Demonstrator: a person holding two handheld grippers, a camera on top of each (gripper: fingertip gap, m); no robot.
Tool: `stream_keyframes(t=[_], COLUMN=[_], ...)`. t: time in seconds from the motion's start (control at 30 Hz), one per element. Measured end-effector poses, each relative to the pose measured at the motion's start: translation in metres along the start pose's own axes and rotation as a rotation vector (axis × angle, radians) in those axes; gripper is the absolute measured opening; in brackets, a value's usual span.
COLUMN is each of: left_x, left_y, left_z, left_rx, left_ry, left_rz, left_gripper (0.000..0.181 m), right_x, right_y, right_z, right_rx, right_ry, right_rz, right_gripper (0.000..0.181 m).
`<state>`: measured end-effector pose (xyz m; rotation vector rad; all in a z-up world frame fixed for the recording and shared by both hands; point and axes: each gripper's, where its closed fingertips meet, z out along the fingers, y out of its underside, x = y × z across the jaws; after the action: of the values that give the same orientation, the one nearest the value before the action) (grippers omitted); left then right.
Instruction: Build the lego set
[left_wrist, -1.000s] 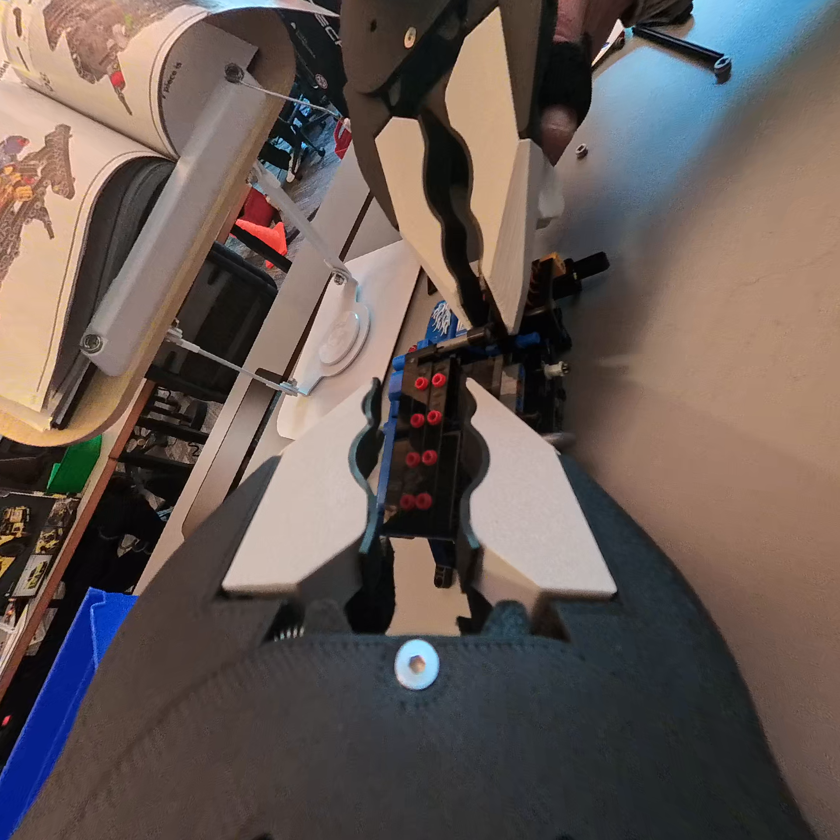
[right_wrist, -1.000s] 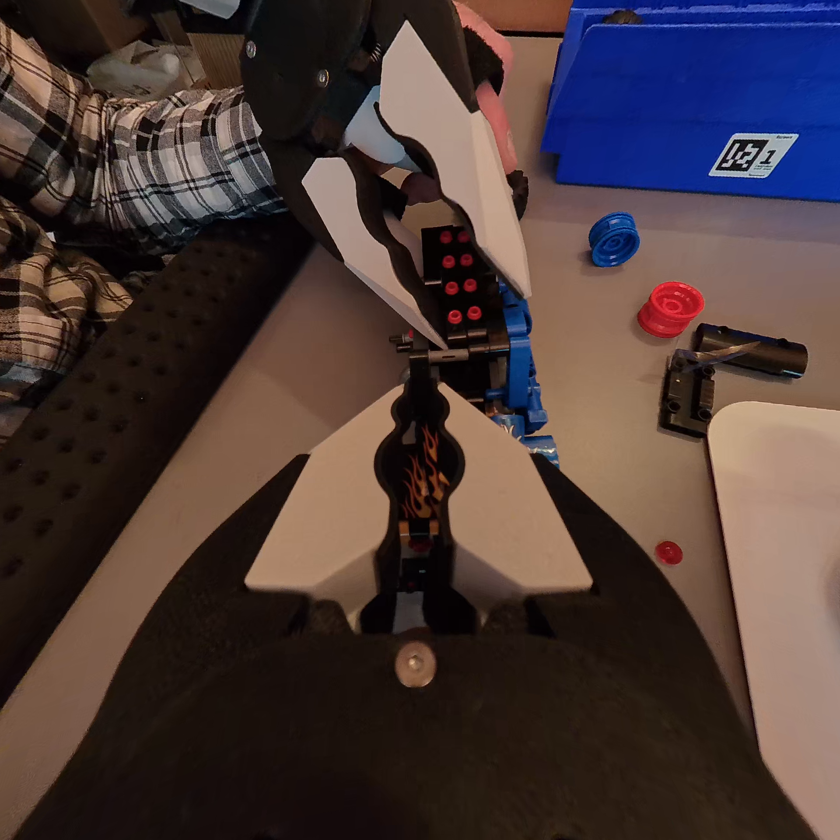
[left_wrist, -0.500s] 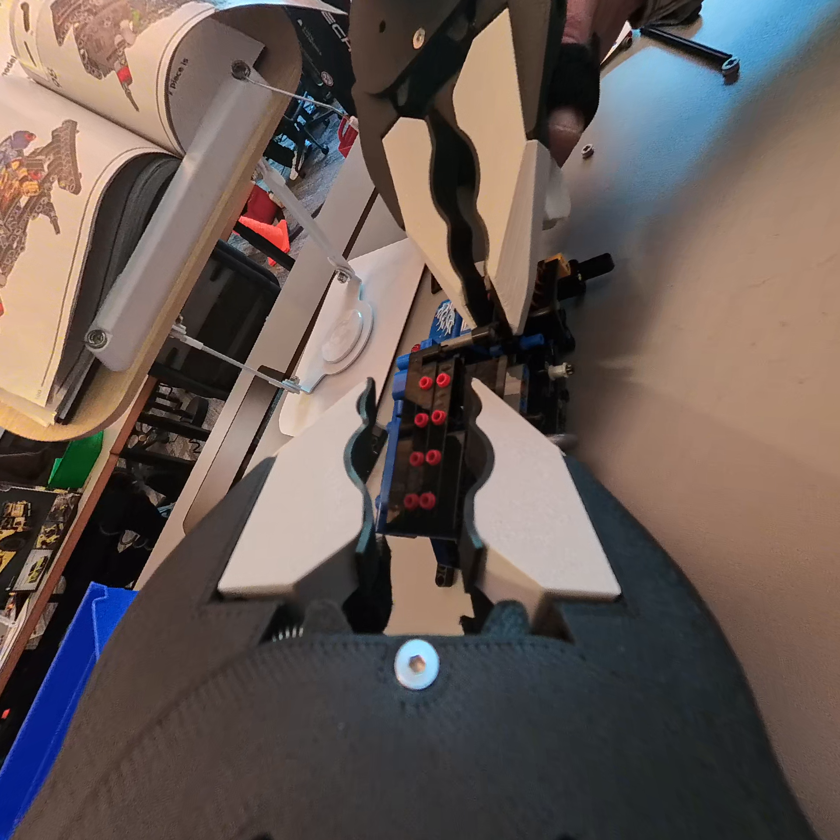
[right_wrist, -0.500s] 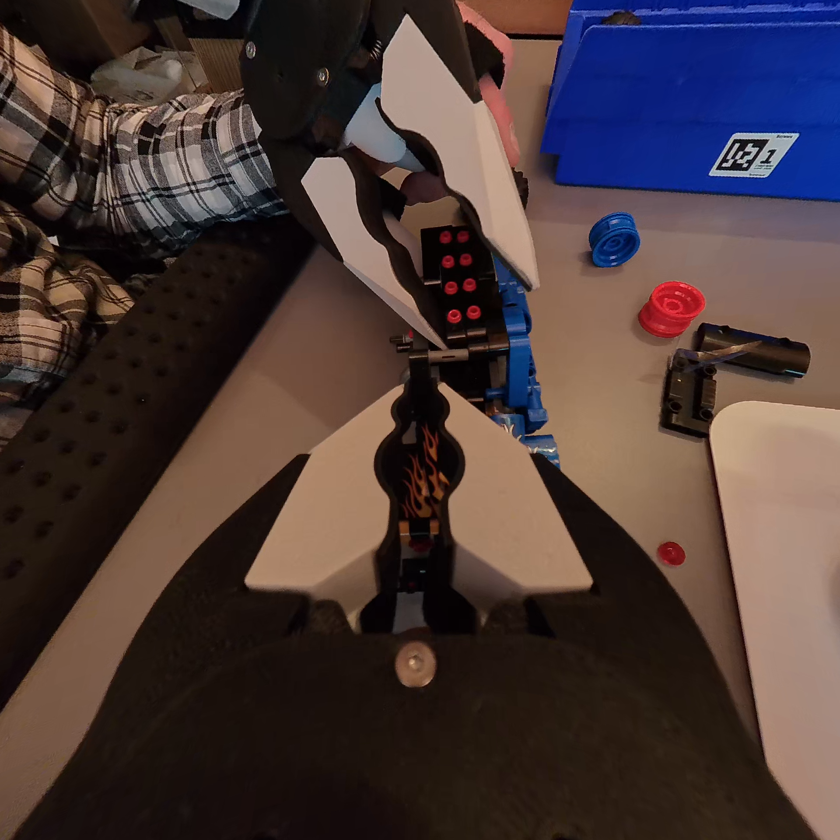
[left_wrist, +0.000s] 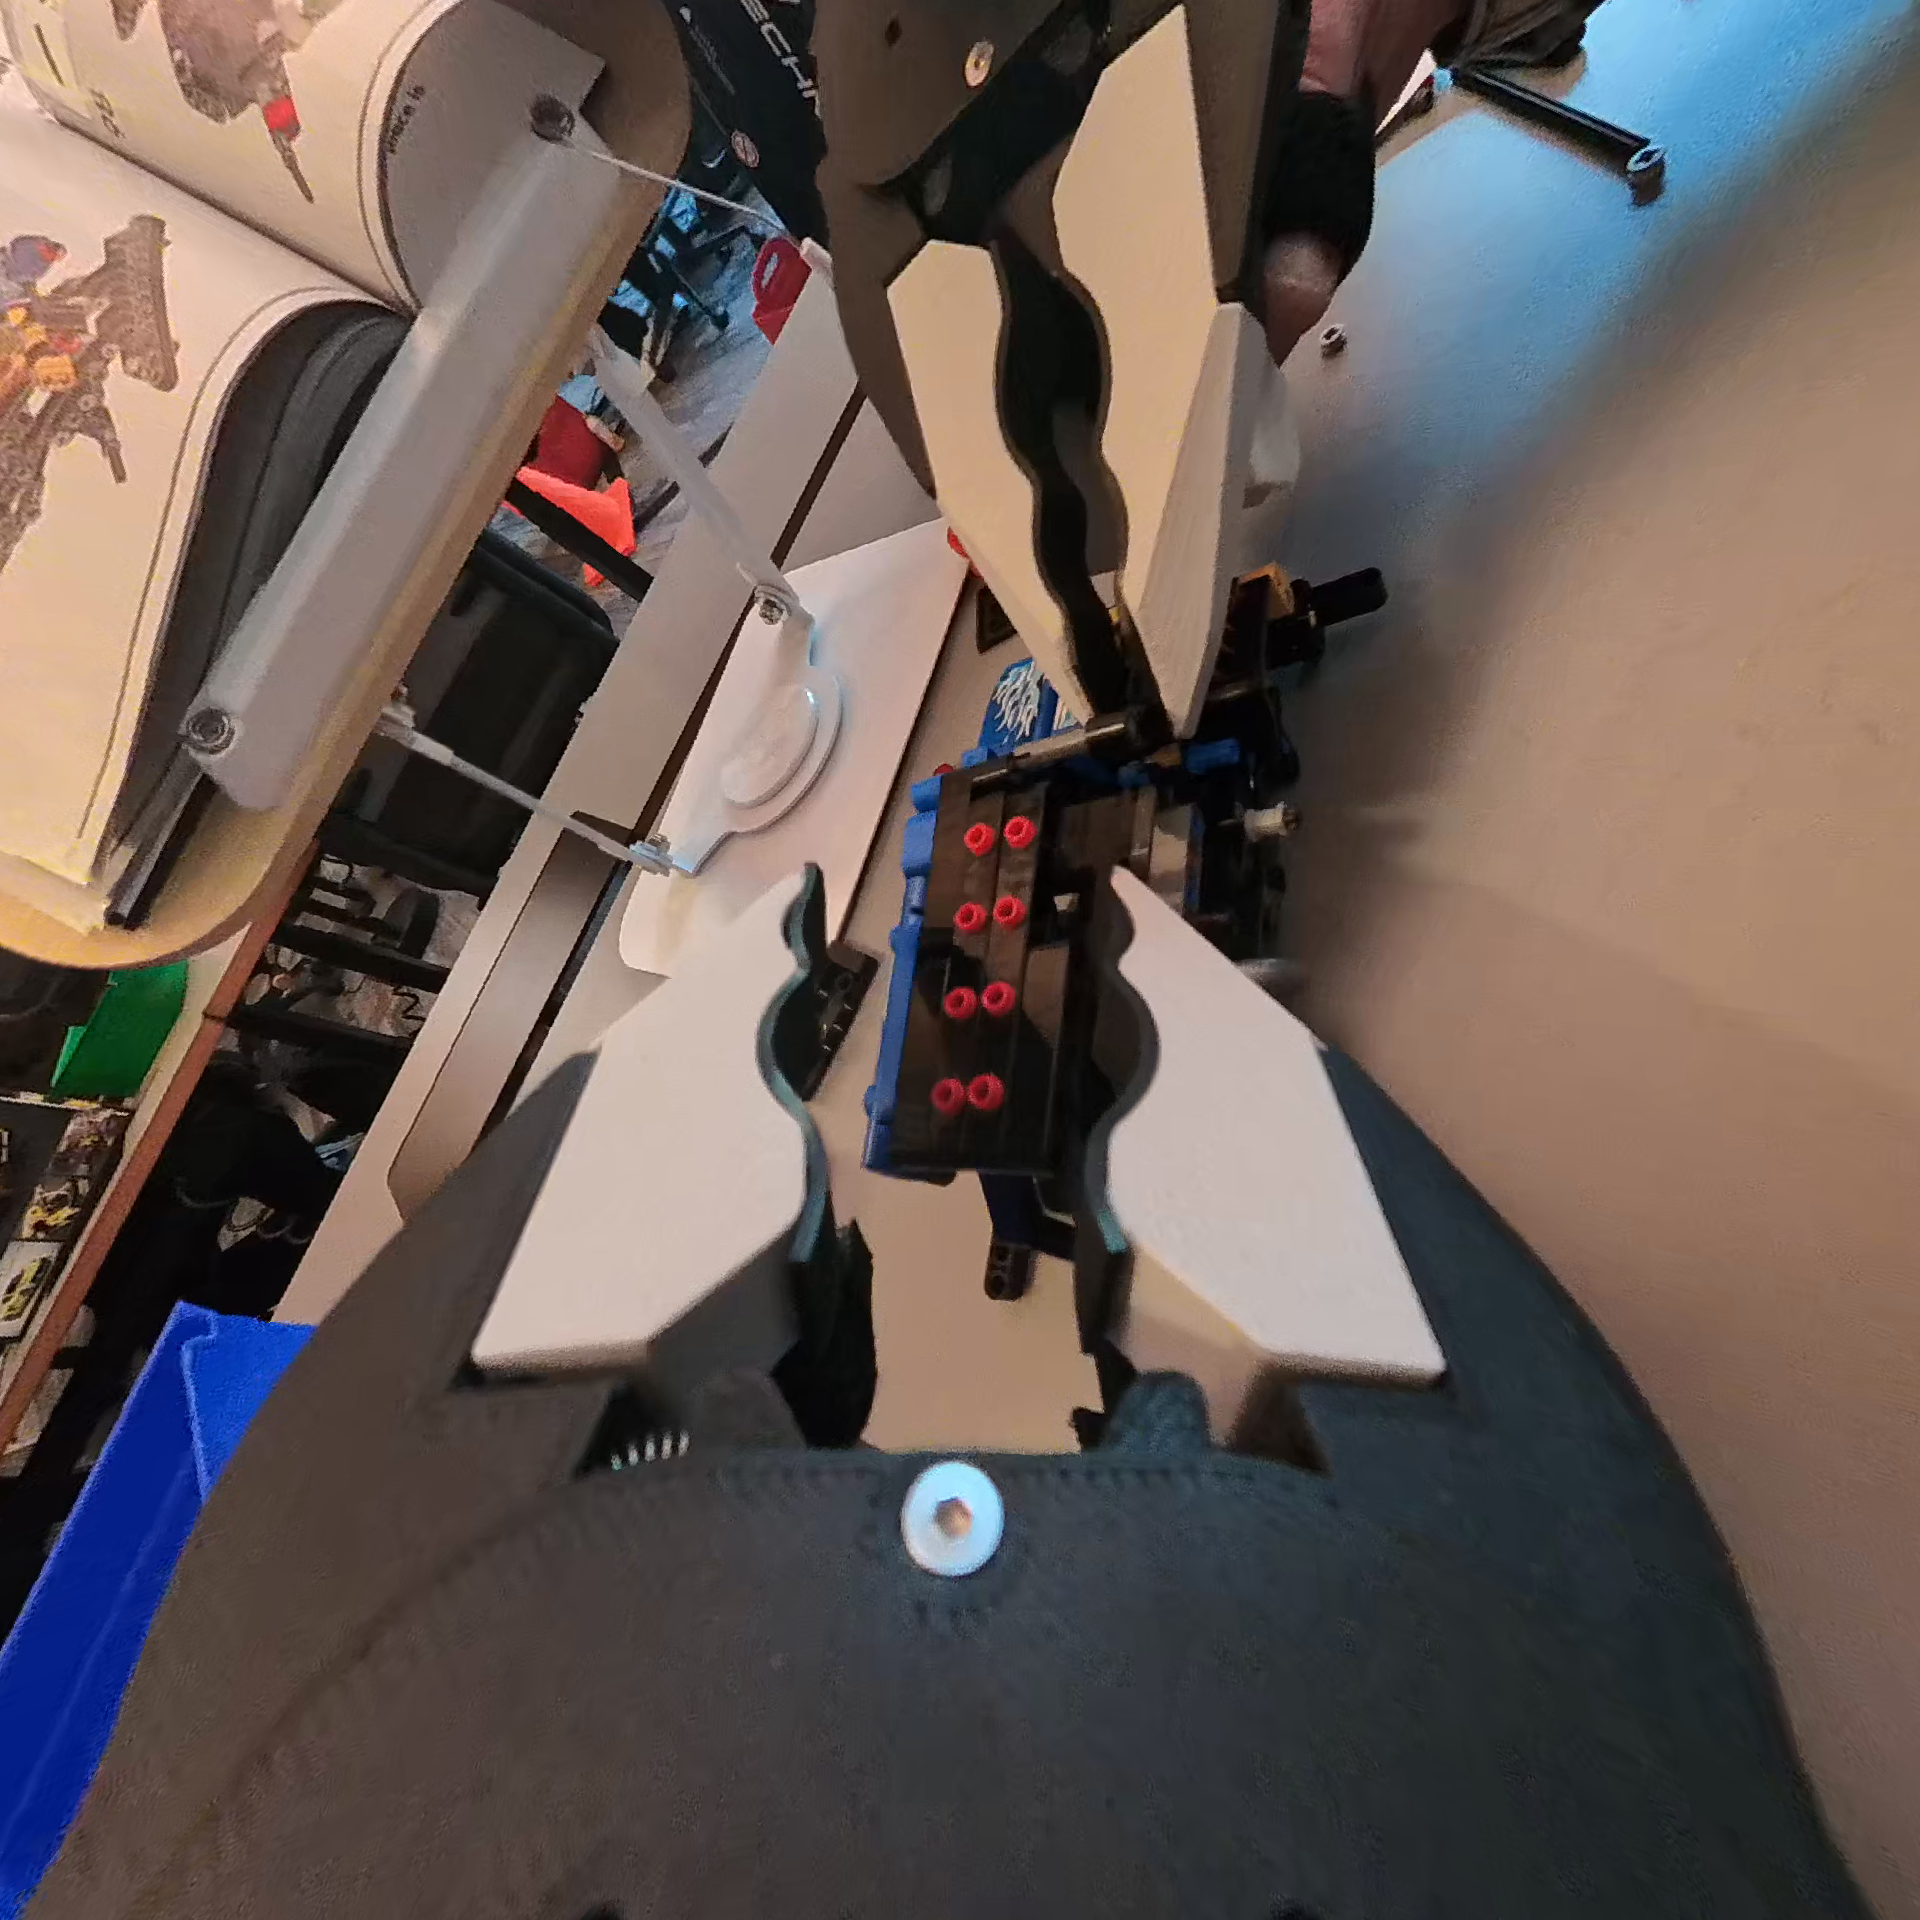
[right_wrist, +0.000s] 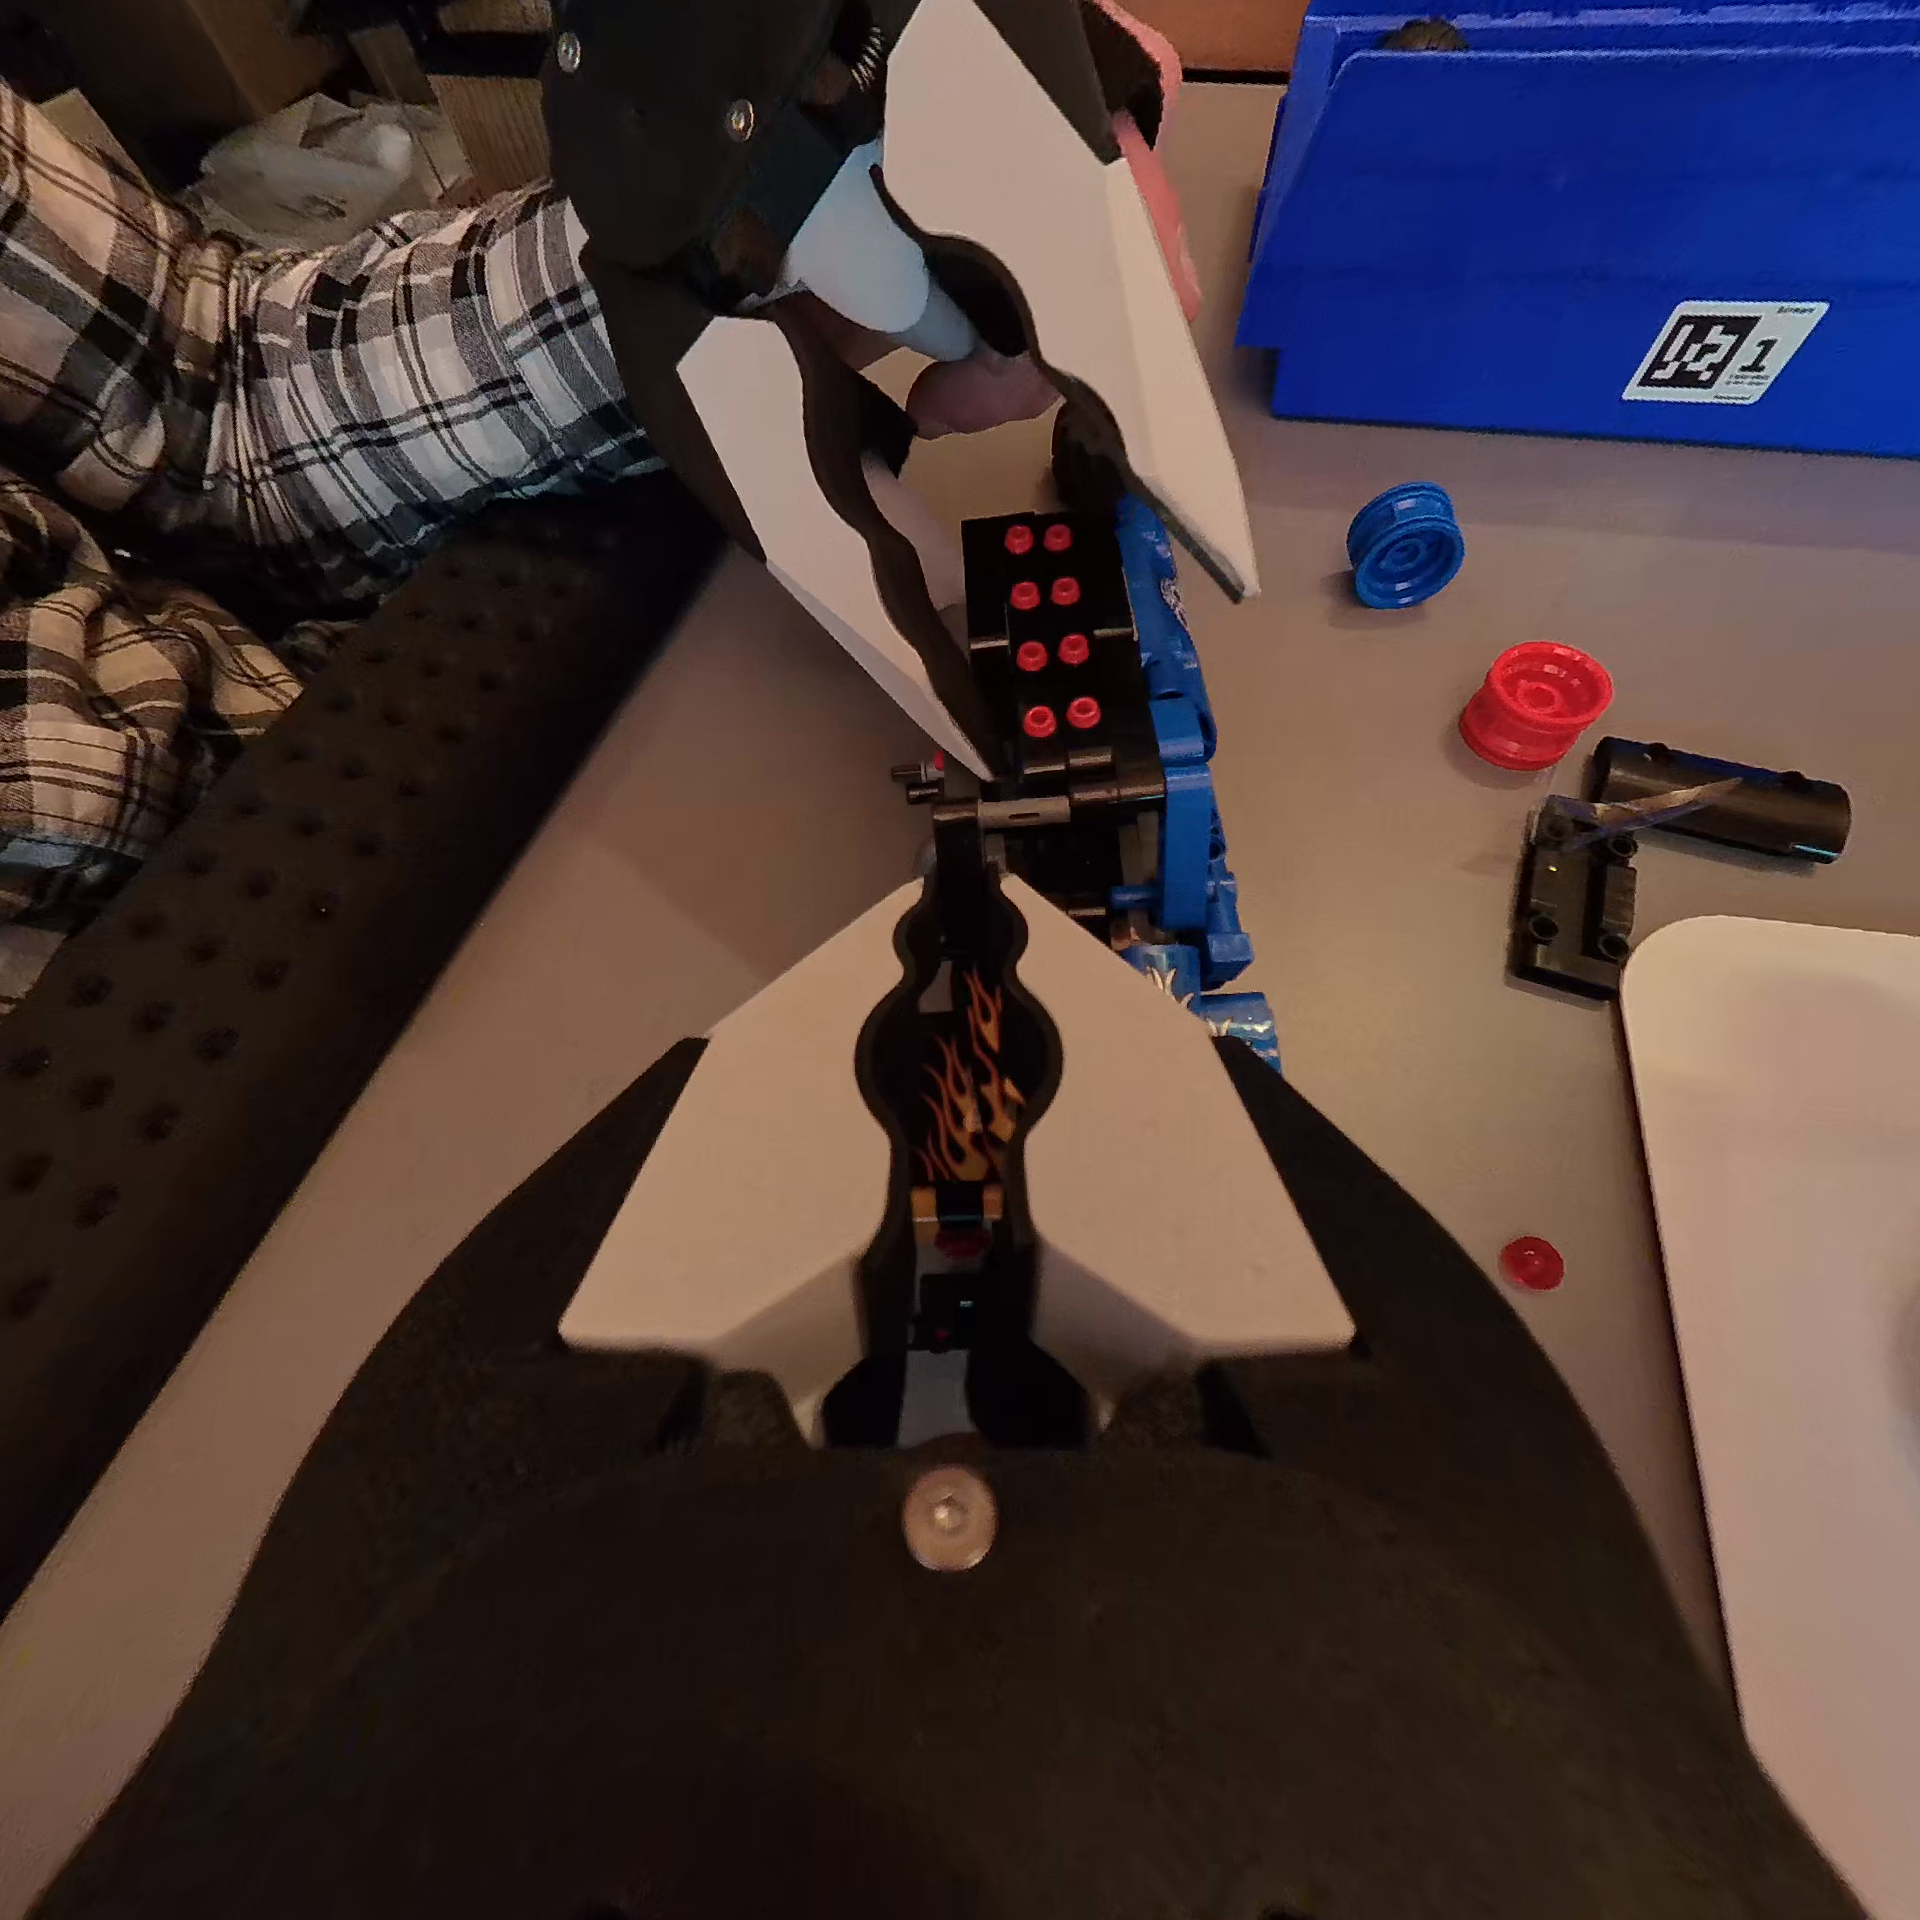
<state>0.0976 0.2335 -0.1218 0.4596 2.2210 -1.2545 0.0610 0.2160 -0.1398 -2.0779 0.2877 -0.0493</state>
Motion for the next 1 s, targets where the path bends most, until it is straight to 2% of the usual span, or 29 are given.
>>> stream_keyframes(t=[0.43, 1.0], left_x=[0.001, 0.002], left_y=[0.01, 0.011], left_z=[-0.007, -0.004], left_rx=[-0.015, -0.026], left_ry=[0.05, 0.052], left_rz=[-0.079, -0.079], left_gripper=[0.054, 0.048], right_x=[-0.001, -0.005], right_y=[-0.001, -0.002], right_z=[0.001, 0.005], right_rx=[-0.015, -0.034], right_ry=[0.006, 0.013], right_rz=[-0.014, -0.043], right_gripper=[0.006, 0.006])
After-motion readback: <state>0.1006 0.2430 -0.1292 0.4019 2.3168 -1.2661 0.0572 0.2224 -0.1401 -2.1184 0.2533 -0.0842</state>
